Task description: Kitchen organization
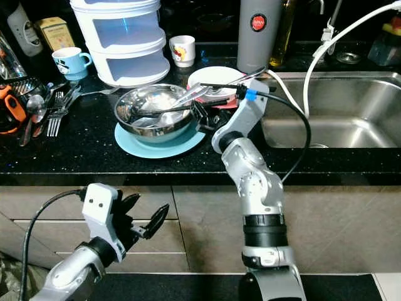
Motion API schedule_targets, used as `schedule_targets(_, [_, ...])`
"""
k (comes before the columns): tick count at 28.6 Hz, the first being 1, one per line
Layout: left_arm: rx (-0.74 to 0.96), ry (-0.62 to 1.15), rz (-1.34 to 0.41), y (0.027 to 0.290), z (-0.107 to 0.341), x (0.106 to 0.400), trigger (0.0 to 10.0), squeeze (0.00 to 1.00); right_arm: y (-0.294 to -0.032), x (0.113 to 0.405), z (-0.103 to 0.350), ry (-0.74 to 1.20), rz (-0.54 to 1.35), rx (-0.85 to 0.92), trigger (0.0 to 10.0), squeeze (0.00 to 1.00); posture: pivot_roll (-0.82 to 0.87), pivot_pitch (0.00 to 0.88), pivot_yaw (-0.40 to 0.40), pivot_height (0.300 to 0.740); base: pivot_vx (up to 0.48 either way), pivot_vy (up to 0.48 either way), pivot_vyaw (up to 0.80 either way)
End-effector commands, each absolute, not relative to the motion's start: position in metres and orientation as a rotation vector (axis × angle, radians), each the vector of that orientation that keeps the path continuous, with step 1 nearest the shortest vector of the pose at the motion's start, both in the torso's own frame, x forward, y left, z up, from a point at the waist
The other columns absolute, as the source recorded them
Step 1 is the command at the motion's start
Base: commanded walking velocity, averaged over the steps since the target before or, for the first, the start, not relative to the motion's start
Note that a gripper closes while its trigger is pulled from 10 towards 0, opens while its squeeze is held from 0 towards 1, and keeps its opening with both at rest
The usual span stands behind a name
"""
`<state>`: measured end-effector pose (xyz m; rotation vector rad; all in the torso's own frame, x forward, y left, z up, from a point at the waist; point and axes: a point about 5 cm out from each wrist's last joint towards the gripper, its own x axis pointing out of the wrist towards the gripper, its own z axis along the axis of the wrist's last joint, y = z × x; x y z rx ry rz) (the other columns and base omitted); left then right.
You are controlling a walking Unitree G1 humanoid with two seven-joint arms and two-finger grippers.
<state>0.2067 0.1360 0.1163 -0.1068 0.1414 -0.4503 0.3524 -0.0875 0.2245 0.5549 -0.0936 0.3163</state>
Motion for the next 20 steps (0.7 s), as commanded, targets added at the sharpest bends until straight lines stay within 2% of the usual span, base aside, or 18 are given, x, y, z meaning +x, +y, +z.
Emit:
schedule_targets(1, [-0.096,0.144,-0.450,0.135,0.118,0.204,10.0,0.00,-0.089,0.355,0.225,-0.103,0.290,0.557,10.0,0.00,0.12,0.007,0.013,0.740,0.000,0.000,0.00])
schedule_targets(8, [-0.097,0.148,-0.438,0.137,0.121,0.196,10.0,0.00,-0.098,0.364,0.224,-0.102,0.195,0.629,10.0,0.00,0.13,0.030,0.013,0.740,0.000,0.000,0.00])
schedule_targets(20, [-0.097,0.167,-0.442,0.136,0.119,0.192,10.0,0.00,-0.096,0.362,0.242,-0.192,0.301,0.763,10.0,0.00,0.13,0.041,0.015,0.740,0.000,0.000,0.00])
